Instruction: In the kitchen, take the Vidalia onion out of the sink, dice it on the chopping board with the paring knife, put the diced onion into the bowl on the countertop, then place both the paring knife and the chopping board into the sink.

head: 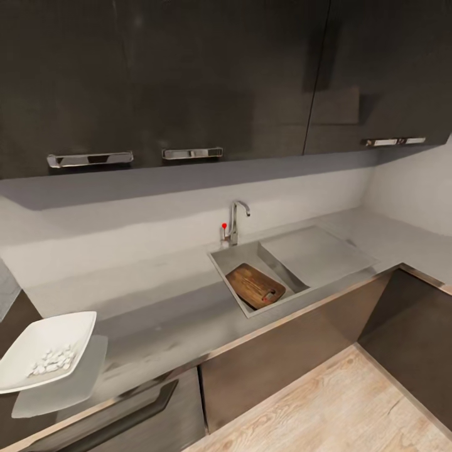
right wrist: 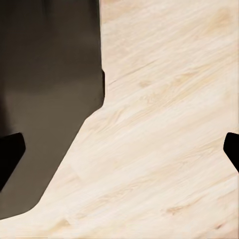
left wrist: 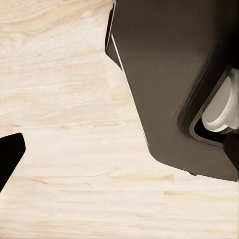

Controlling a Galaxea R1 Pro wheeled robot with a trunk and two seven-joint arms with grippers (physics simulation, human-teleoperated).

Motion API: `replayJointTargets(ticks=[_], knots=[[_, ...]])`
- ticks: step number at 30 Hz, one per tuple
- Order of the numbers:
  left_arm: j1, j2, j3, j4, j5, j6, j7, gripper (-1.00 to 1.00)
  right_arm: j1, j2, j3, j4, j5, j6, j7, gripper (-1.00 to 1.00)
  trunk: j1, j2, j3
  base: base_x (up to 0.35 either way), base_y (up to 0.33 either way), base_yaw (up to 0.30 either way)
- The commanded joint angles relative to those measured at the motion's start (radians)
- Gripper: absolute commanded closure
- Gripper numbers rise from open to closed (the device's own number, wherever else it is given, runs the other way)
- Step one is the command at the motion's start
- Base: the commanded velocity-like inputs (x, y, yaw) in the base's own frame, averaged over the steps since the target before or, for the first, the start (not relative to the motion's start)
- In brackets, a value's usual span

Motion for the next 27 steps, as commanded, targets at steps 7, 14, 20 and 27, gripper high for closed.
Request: replayJointTargets(ticks=[7, 14, 20, 27], knots=[[-0.001, -0.017, -0.006, -0.003, 0.003, -0.033, 0.001, -1.0, 0.0, -0.003, -0.012, 0.001, 0.011, 0.005, 0.037, -1.0, 0.001, -0.002, 0.001, 0.0, 0.0, 0.0], [-0.001, -0.016, -0.007, -0.001, 0.003, -0.046, 0.004, -1.0, 0.0, -0.003, -0.015, -0.011, 0.011, 0.0, 0.042, -1.0, 0.001, -0.002, 0.002, 0.0, 0.0, 0.0], [-0.001, -0.005, -0.005, 0.0, 0.003, -0.055, 0.0, -1.0, 0.0, -0.003, -0.015, -0.029, 0.012, -0.002, 0.041, -1.0, 0.001, -0.002, 0.002, 0.0, 0.0, 0.0], [-0.001, -0.042, -0.002, 0.0, 0.003, -0.064, -0.004, -1.0, 0.0, -0.003, -0.014, -0.031, 0.012, -0.003, 0.041, -1.0, 0.001, -0.002, 0.002, 0.0, 0.0, 0.0]])
